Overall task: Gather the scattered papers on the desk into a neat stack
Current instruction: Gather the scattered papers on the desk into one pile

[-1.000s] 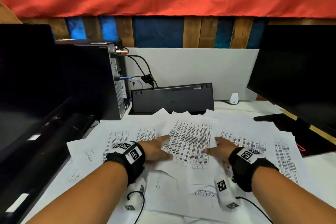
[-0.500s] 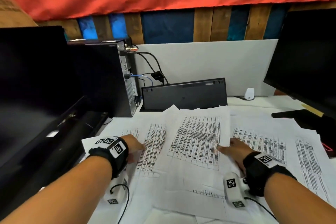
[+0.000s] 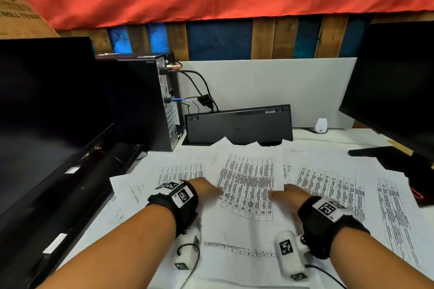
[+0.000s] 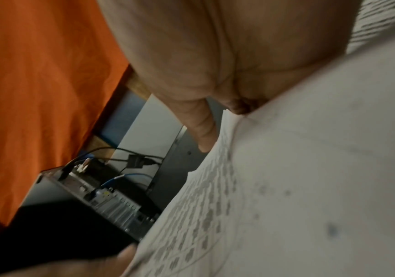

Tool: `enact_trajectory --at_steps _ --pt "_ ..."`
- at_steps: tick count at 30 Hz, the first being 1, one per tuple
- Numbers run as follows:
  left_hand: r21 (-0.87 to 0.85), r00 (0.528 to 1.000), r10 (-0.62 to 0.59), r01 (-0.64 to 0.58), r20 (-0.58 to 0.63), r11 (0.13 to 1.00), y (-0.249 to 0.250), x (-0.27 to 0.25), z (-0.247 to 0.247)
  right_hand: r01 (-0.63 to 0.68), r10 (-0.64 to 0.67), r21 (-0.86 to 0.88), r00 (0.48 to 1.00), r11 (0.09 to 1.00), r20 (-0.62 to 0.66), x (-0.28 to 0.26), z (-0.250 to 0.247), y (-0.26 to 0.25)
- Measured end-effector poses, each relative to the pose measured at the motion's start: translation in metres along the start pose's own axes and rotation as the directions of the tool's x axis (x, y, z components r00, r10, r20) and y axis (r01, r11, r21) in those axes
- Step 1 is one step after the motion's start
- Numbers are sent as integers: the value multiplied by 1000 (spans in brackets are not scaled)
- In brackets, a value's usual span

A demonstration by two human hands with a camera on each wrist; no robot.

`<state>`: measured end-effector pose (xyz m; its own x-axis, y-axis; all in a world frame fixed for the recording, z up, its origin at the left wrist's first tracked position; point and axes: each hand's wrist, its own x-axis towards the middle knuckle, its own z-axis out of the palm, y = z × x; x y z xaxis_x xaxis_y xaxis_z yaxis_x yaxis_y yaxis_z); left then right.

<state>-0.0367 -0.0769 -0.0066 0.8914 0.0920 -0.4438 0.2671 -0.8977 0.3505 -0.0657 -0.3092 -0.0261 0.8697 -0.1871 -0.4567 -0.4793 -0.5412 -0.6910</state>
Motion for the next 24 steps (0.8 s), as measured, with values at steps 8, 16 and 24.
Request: enact_trajectory --at_steps 8,16,24 --pt "70 998 -14 18 -55 997 -17 -12 -11 -65 12 -389 990 919 -137 -9 16 -8" --pt "62 922 -293 318 -254 946 -94 6 -32 -73 27 -404 993 912 -119 -9 15 -10" --pt "-172 977 -178 157 -117 972 -61 -7 -24 -41 12 -285 995 958 -103 -7 9 -6"
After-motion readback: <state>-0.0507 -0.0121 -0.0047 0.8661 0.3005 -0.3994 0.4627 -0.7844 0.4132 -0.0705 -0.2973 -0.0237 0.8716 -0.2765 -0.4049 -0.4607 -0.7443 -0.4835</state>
